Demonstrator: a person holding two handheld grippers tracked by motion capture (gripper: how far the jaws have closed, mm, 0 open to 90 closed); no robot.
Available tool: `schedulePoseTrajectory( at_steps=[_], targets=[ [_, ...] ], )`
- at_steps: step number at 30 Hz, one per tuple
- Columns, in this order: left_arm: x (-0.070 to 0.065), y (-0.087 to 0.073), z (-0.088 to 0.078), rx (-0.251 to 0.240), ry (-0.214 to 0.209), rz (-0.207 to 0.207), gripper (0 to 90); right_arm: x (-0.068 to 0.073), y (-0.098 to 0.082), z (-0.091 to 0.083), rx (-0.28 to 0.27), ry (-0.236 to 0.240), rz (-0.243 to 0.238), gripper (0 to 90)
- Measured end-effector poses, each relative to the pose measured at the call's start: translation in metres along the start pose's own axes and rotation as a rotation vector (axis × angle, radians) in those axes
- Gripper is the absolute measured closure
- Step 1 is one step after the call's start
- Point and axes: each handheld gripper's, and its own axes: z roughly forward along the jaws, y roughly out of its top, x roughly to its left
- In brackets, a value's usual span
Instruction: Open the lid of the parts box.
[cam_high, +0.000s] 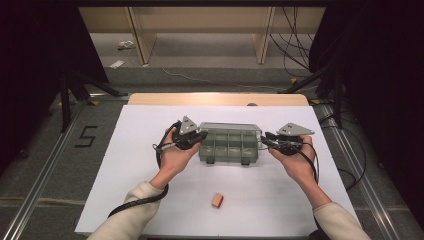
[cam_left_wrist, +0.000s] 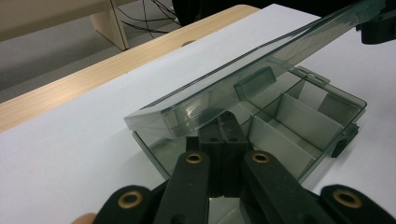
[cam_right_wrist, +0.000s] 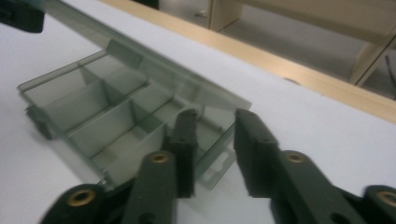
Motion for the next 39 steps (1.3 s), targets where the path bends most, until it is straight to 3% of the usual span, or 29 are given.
schedulePoseTrajectory(
  at_steps=[6,10,15,20,22,26,39],
  targets=[
    [-0.001,-0.002,-0.001,0.028,-0.003,0.024,89.1,0.003,0.003,0.004,-0.045,-0.017,-0.024,66.0],
    [0.000,-0.005,-0.006,0.073,0.000,0.048,75.0,0.004,0.003,0.004,-0.058,-0.025,-0.041,68.8],
    [0.006,-0.005,-0.011,0.058,0.093,0.083,65.7,0.005,0.004,0.004,-0.065,-0.028,-0.049,70.8],
    [0.007,-0.002,-0.006,-0.005,0.133,0.141,67.5,0.005,0.005,0.004,-0.074,-0.039,-0.053,71.9],
    [0.006,-0.002,-0.004,-0.020,0.163,0.166,72.2,0.006,0.006,0.005,-0.083,-0.053,-0.063,72.9],
    [0.005,-0.001,-0.002,-0.050,0.181,0.187,75.4,0.007,0.007,0.006,-0.092,-0.064,-0.071,73.9],
    [0.006,0.007,0.004,-0.099,0.236,0.200,80.7,0.006,0.015,0.013,-0.125,-0.106,-0.054,80.3]
  ],
)
